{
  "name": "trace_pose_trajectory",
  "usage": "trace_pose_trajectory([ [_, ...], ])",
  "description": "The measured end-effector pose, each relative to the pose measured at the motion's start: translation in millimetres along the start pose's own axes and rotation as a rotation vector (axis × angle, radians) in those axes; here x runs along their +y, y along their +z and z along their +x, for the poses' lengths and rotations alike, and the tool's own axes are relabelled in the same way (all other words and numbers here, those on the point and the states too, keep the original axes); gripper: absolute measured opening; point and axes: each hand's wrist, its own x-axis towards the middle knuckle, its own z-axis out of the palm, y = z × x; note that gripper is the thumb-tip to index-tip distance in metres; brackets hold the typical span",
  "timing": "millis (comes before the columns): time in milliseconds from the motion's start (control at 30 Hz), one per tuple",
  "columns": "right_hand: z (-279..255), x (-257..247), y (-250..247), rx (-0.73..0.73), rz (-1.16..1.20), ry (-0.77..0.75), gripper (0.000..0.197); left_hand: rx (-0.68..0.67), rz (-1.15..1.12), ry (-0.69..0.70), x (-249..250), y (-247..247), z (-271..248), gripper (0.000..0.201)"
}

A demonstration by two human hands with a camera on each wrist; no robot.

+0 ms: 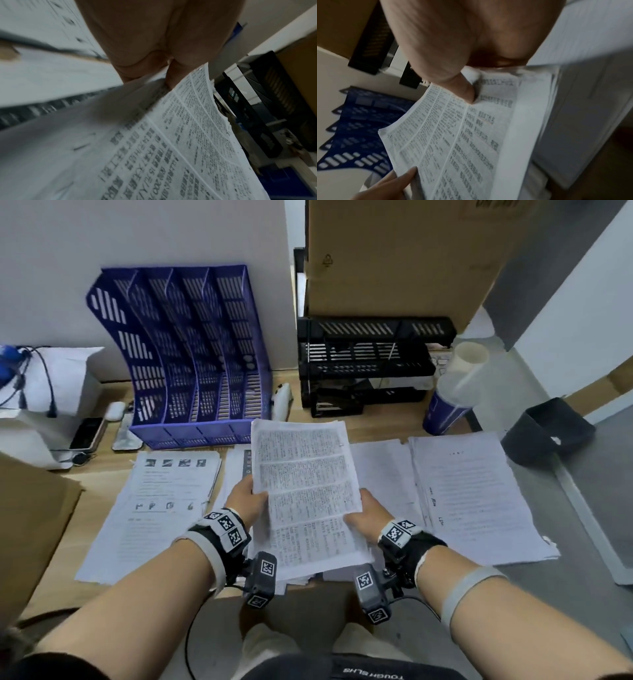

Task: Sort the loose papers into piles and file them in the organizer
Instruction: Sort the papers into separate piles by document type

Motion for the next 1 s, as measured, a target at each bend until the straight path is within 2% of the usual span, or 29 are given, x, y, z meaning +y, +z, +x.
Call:
trace_pose_trajectory([
  [167, 16, -32, 64, -0.102, 0.024, -0.085, 0.037, 0.155, -0.049, -0.115, -21, -73, -27, 0.019],
  [367, 29, -56, 130, -0.055, 0.049, -0.035, 0.044, 0.239, -0.138, -0.242, -57, -148, -29, 0.020],
  [600, 39, -62, 183, 0.137, 0.051, 0.036, 0.034, 0.354, 0.356, -0.389, -102, -236, -17, 0.061],
  [667, 39, -60, 194, 0.169, 0.013, 0.071, 0.035, 0.367, 0.480, -0.389, -108, -247, -16, 0.066],
  [733, 37, -60, 204, 0.194, -0.017, 0.101, 0.038, 0.345, 0.578, -0.404, -112, -251, -14, 0.074],
  [800, 34, -60, 211, 0.203, -0.006, 0.125, 0.042, 0.276, 0.683, -0.438, -116, -249, -10, 0.093],
  [867, 31, -60, 215, 0.210, 0.000, 0.156, 0.044, 0.252, 0.648, -0.464, -117, -246, -5, 0.101],
  [933, 30, -59, 218, 0.212, -0.009, 0.159, 0.043, 0.202, 0.582, -0.455, -115, -245, -2, 0.088],
  [1000, 30, -61, 220, 0.217, -0.013, 0.147, 0.043, 0.149, 0.581, -0.369, -112, -247, -1, 0.049],
])
